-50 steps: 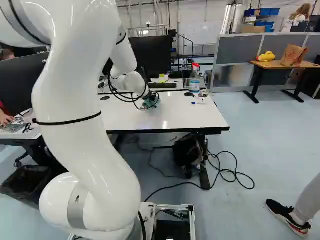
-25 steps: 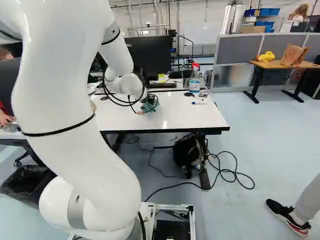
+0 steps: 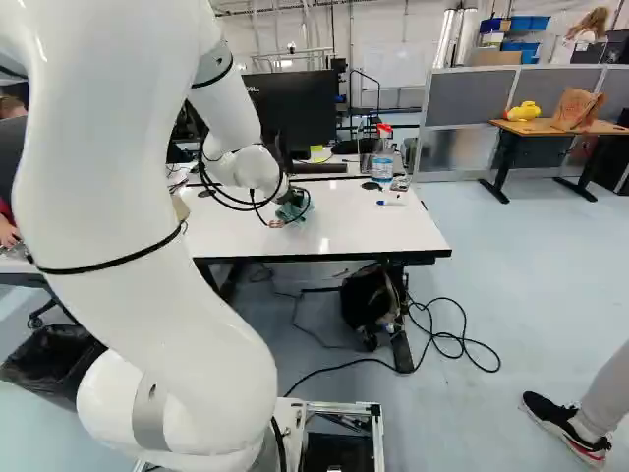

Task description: Clean the table with the green towel

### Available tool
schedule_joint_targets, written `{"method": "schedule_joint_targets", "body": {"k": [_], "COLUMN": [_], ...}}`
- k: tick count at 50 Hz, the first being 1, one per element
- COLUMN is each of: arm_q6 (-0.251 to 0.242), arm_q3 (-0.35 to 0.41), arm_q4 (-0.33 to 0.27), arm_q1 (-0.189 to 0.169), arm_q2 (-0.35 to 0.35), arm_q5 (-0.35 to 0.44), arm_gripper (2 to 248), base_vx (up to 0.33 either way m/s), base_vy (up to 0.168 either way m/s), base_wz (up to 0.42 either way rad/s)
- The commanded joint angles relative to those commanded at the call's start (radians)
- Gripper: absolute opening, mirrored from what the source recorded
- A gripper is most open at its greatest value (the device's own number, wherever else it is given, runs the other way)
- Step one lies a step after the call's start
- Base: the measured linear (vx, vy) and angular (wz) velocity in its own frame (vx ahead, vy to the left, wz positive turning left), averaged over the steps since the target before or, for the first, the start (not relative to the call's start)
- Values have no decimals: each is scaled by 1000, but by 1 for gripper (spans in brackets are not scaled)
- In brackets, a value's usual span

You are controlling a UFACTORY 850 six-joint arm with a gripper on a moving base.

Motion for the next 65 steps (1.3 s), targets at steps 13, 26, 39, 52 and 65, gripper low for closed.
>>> {"method": "schedule_joint_targets", "body": {"k": [13, 26, 39, 52, 65], "arm_q6": [0, 0, 0, 0, 0], "arm_q3": [1, -13, -16, -23, -30], "arm_q4": [0, 0, 0, 0, 0], "arm_q1": [1, 31, 72, 113, 155], "arm_q2": [8, 24, 45, 38, 31], "arm_q5": [0, 0, 0, 0, 0], "arm_gripper": [53, 53, 53, 53, 53], "base_vx": [0, 0, 0, 0, 0], "base_vy": [0, 0, 0, 0, 0], "base_wz": [0, 0, 0, 0, 0]}}
